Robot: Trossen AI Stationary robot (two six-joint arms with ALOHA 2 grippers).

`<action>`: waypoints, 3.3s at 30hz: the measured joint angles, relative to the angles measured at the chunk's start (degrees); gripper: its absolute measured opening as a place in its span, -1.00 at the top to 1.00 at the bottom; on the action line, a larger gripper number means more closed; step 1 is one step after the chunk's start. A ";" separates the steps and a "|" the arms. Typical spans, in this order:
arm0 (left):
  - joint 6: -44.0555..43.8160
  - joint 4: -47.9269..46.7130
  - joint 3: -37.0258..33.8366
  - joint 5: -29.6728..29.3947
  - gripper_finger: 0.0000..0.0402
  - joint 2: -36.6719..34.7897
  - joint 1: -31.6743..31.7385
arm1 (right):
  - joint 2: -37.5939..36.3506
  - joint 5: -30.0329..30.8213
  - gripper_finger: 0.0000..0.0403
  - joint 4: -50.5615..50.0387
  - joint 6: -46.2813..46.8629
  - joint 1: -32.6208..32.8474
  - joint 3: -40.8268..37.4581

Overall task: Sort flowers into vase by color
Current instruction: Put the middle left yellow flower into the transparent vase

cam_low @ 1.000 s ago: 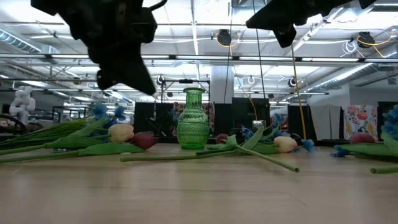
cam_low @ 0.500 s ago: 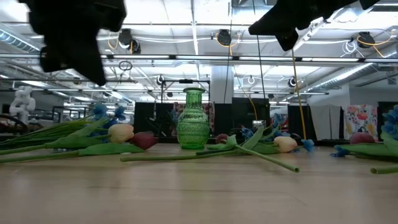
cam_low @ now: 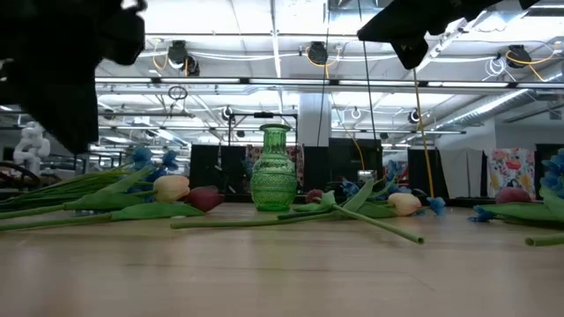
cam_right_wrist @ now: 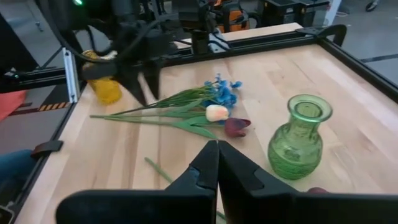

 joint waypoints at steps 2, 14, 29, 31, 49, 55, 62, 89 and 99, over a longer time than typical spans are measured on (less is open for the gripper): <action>-1.18 -0.35 -0.04 -0.22 0.18 1.12 0.00 | -0.01 0.00 1.00 0.00 0.00 0.61 0.00; -1.48 3.29 -0.04 -0.02 0.17 8.80 0.37 | -0.01 0.15 1.00 -0.01 -0.15 1.46 -0.01; -4.45 -1.35 1.81 1.46 0.17 8.58 0.30 | -0.01 0.20 1.00 -0.09 -0.20 1.46 0.00; -4.44 -1.56 1.81 1.39 0.17 8.58 0.33 | -0.01 0.20 1.00 -0.09 -0.20 1.46 0.00; -3.89 -1.85 -0.28 0.77 0.21 8.83 1.19 | -0.01 0.20 1.00 -0.07 -0.11 1.46 0.00; 0.16 -1.40 -0.31 0.29 0.45 10.31 2.99 | -0.01 0.20 1.00 -0.07 -0.02 1.46 0.00; 4.04 -0.69 -0.31 0.36 0.78 10.47 4.84 | -0.01 0.19 1.00 -0.20 0.00 1.46 0.00; 59.15 26.52 12.90 -27.51 0.92 -10.35 -2.65 | 0.21 0.18 1.00 5.25 1.24 5.26 0.00; 89.85 63.69 12.83 -24.63 0.92 -1.37 -2.46 | 4.99 0.17 0.86 22.83 -3.32 10.89 0.02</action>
